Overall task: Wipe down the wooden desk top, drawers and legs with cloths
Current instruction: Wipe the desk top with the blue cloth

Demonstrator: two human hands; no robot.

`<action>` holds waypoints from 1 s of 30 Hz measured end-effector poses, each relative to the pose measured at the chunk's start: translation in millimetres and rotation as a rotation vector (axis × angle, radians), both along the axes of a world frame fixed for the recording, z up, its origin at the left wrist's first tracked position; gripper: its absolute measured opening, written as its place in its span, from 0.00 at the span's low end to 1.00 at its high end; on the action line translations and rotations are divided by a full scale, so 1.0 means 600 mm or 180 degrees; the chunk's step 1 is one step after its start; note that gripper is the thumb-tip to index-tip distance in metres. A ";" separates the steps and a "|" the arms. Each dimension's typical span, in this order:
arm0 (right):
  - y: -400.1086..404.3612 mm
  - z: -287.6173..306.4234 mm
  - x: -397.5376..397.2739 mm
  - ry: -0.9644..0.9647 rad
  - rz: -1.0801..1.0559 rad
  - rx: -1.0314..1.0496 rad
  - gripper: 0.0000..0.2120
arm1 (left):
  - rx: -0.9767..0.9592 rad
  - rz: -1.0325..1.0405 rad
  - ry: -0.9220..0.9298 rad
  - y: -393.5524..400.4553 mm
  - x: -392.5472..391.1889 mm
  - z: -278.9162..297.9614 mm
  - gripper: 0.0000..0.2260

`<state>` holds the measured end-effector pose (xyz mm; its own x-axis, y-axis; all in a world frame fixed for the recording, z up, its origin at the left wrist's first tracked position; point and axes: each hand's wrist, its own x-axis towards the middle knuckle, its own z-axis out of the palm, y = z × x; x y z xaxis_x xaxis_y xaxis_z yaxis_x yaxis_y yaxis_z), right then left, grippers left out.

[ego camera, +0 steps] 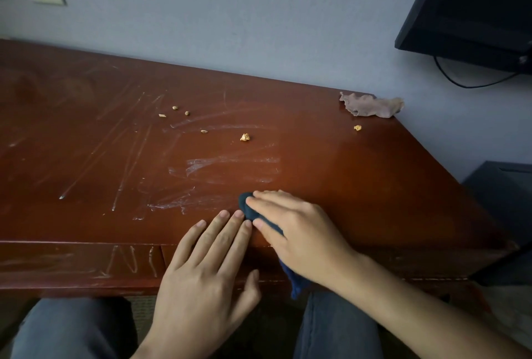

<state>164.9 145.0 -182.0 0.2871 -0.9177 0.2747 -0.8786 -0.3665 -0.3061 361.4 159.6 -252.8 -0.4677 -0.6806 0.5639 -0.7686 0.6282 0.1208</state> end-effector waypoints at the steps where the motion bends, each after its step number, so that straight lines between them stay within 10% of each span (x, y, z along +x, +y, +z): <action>1: -0.003 0.005 -0.005 -0.0015 0.0057 0.0047 0.20 | 0.0016 0.0006 0.0003 0.000 0.000 0.000 0.30; 11: -0.137 0.011 -0.122 -0.0047 -0.1177 -0.0118 0.17 | 0.0088 0.0016 0.0039 0.004 0.001 0.002 0.31; 22: -0.049 -0.005 -0.037 -0.0276 0.0176 0.0110 0.20 | 0.0102 0.0146 -0.0178 0.002 0.005 0.007 0.32; 30: -0.223 0.007 -0.127 -0.0327 -0.1217 -0.0099 0.16 | 0.0106 0.0147 -0.0266 0.002 0.009 0.010 0.33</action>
<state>88.4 11.3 -177.7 -0.1040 -0.9438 0.3136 -0.9189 -0.0294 -0.3933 366.7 161.0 -246.6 -0.4799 -0.7203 0.5008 -0.8049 0.5886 0.0752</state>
